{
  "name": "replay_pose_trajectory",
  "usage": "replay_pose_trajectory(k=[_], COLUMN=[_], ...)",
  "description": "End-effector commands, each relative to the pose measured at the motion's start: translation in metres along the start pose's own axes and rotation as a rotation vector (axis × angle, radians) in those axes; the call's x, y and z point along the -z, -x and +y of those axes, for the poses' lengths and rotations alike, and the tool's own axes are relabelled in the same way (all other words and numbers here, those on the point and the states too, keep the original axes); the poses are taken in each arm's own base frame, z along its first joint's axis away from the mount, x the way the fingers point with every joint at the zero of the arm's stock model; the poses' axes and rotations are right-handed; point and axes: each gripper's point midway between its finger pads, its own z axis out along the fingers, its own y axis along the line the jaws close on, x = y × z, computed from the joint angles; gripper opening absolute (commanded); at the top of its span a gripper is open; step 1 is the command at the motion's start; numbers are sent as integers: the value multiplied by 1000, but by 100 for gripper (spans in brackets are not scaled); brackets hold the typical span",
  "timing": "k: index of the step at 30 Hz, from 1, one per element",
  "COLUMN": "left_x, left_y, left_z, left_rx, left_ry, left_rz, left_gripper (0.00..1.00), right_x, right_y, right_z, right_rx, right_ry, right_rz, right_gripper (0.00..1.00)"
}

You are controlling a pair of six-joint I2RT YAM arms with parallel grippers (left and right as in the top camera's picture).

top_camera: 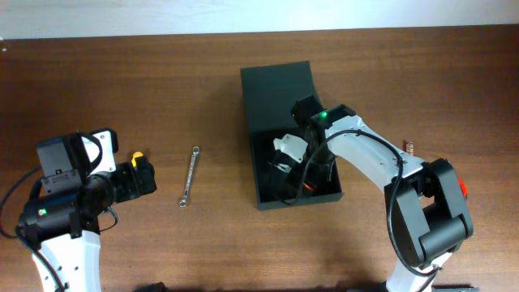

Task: Pack container
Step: 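Carry the pliers with the right gripper into the green box and release, then move the right gripper back to the orange socket rail and grasp it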

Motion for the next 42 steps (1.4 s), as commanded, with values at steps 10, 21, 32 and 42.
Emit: replay_pose_trajectory(k=[10, 21, 32, 42], left_x=[7, 7, 7, 7], left_y=[7, 7, 8, 8], left_z=[-2, -2, -2, -2], left_rx=[-15, -15, -15, -15], left_ry=[-11, -12, -12, -12], left_rz=[-26, -27, -27, -27], left_gripper=[99, 99, 99, 99], right_x=[185, 232, 94, 27], right_y=[37, -165, -195, -201], right_z=[-64, -162, -186, -195], right_rx=[-377, -1149, -1189, -1182], right_ry=[-376, -397, -267, -305], right_rz=[-269, -139, -71, -128], right_gripper=[99, 99, 99, 99])
